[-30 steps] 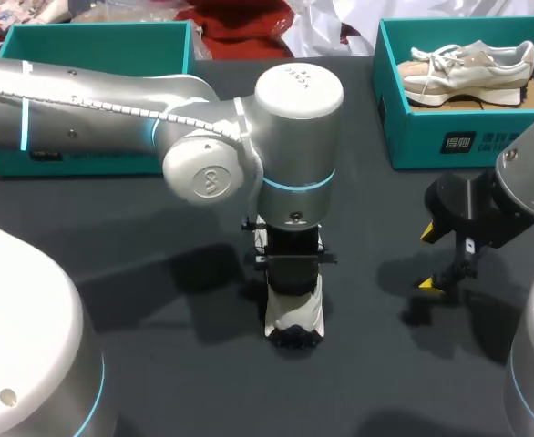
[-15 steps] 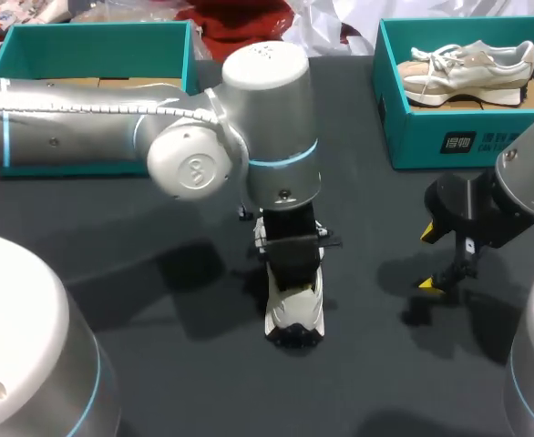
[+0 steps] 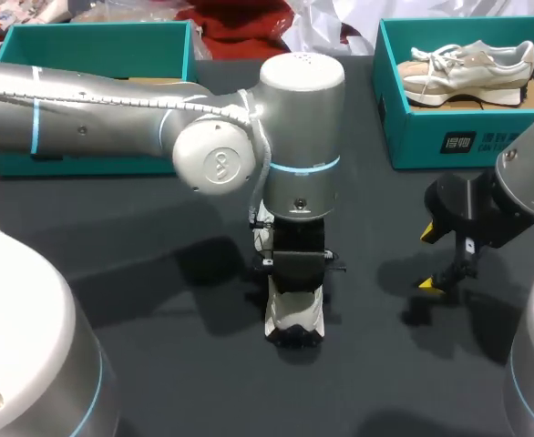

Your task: Take the shoe out of the shoebox, open the shoe tongue, remove and reinsert the insole, then place the shoe into the shoebox

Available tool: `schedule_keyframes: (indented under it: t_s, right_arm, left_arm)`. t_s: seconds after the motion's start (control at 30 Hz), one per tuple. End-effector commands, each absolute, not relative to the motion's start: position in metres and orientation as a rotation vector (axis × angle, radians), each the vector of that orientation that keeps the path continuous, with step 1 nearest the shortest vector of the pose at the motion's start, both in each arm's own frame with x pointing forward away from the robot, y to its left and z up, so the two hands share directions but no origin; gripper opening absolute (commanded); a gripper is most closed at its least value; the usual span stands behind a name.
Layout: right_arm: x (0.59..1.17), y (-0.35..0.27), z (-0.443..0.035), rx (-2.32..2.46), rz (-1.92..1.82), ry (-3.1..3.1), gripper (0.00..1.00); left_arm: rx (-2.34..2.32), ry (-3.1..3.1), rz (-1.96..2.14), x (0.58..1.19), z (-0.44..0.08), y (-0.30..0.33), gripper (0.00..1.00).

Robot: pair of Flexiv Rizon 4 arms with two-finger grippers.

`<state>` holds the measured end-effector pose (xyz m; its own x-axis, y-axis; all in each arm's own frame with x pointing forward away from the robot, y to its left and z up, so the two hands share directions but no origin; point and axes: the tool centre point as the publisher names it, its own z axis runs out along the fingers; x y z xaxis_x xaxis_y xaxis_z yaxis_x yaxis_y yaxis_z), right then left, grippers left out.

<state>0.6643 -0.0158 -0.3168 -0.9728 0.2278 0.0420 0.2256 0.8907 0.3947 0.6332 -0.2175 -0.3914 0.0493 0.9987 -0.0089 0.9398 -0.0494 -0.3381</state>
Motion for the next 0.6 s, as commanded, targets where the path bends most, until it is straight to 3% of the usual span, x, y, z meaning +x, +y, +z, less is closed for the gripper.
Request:
schedule_keyframes:
  t_s: [0.03,0.2,0.6]
  right_arm:
    - [0.663,-0.016,-0.317,0.368,0.631,3.047,1.00]
    - [0.663,-0.016,-0.317,0.368,0.631,3.047,1.00]
    - [0.663,-0.016,-0.317,0.368,0.631,3.047,1.00]
  left_arm:
    - [-2.072,-2.023,0.262,0.639,-0.418,-0.223,0.00]
    - [-2.047,-2.122,0.232,0.665,-0.411,-0.211,0.00]
    - [-2.152,-2.177,0.252,0.691,-0.340,-0.208,0.00]
